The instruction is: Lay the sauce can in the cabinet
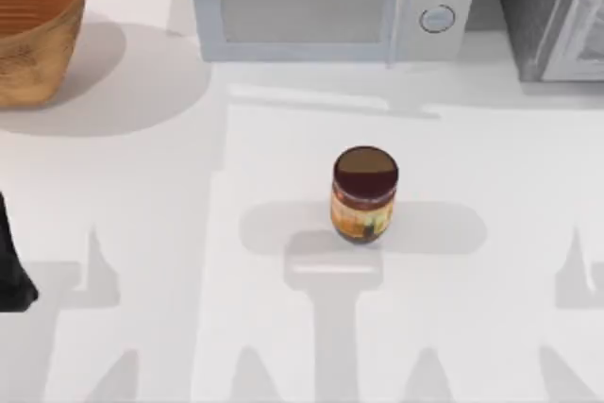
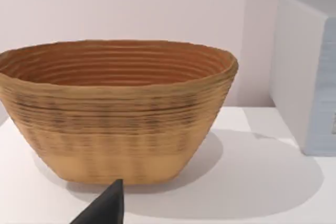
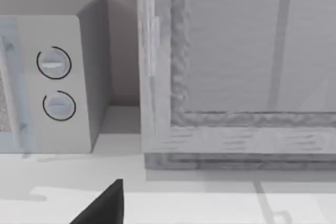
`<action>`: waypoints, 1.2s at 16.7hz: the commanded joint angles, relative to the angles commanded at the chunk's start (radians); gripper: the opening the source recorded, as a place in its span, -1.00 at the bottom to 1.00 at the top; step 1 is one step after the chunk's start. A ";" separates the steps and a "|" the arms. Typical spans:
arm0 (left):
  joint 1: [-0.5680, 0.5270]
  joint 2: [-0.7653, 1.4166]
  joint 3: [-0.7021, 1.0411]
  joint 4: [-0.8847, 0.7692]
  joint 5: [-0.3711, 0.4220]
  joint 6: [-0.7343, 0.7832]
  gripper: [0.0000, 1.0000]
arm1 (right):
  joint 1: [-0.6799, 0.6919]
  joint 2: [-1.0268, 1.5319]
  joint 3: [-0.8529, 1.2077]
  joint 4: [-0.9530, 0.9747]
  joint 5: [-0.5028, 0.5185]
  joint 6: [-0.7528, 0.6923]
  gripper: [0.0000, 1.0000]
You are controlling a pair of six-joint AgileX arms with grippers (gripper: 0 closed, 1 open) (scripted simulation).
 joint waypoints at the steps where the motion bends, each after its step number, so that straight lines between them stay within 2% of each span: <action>1: 0.000 0.000 0.000 0.000 0.000 0.000 1.00 | 0.000 0.000 0.000 0.000 0.000 0.000 1.00; 4: 0.000 0.000 0.000 0.000 0.000 0.000 1.00 | 0.005 0.023 0.013 0.016 -0.022 0.004 1.00; 6: 0.000 0.000 0.000 0.000 0.000 0.000 1.00 | 0.015 0.090 0.053 0.064 -0.079 0.002 1.00; 15: 0.000 0.000 0.000 0.000 0.000 0.000 1.00 | 0.059 0.655 0.392 0.455 -0.491 -0.139 1.00; 20: 0.000 0.000 0.000 0.000 0.000 0.000 1.00 | 0.058 0.964 0.556 0.621 -0.669 -0.192 1.00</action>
